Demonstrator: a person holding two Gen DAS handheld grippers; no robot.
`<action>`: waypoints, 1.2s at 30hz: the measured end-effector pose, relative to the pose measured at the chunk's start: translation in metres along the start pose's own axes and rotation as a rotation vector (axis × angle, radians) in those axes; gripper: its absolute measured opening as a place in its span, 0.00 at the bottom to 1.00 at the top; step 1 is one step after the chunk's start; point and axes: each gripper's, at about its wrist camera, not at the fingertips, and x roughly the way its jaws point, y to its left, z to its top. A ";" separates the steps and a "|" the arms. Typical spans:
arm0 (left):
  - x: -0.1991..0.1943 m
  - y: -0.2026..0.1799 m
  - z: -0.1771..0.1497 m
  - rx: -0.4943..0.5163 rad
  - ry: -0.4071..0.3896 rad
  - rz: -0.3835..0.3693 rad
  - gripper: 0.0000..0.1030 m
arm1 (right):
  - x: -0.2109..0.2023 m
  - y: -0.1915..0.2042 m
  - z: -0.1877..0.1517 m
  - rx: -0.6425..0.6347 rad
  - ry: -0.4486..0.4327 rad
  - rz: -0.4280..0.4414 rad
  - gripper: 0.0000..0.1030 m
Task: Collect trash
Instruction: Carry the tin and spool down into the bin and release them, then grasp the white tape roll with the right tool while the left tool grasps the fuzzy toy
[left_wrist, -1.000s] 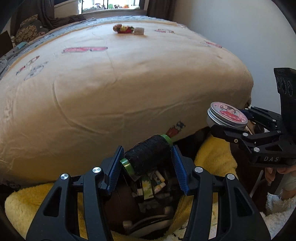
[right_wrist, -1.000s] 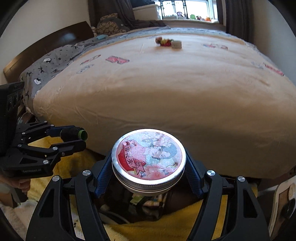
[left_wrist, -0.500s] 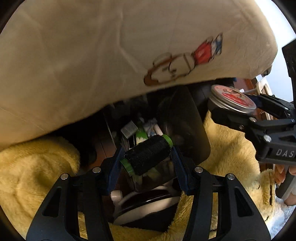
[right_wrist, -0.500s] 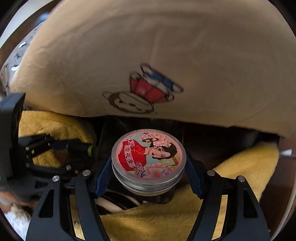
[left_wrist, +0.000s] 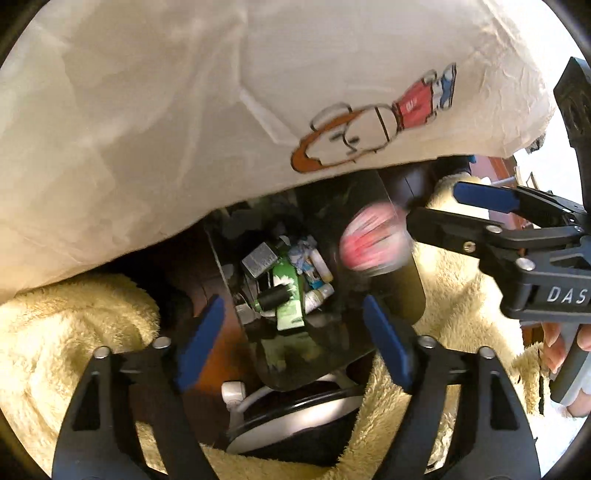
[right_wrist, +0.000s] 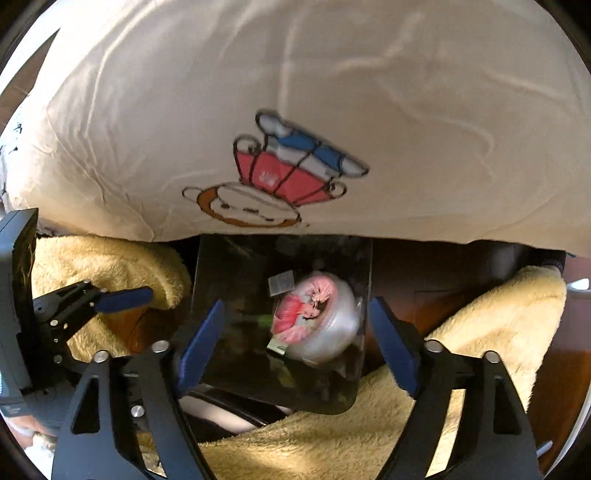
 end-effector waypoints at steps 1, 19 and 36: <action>-0.004 0.001 0.001 0.002 -0.011 0.011 0.76 | -0.004 -0.001 0.001 0.000 -0.011 -0.005 0.81; -0.150 0.002 0.036 0.022 -0.347 0.076 0.92 | -0.127 -0.004 0.034 -0.074 -0.336 -0.089 0.92; -0.191 0.046 0.140 -0.023 -0.483 0.167 0.92 | -0.149 0.003 0.187 -0.127 -0.496 -0.107 0.92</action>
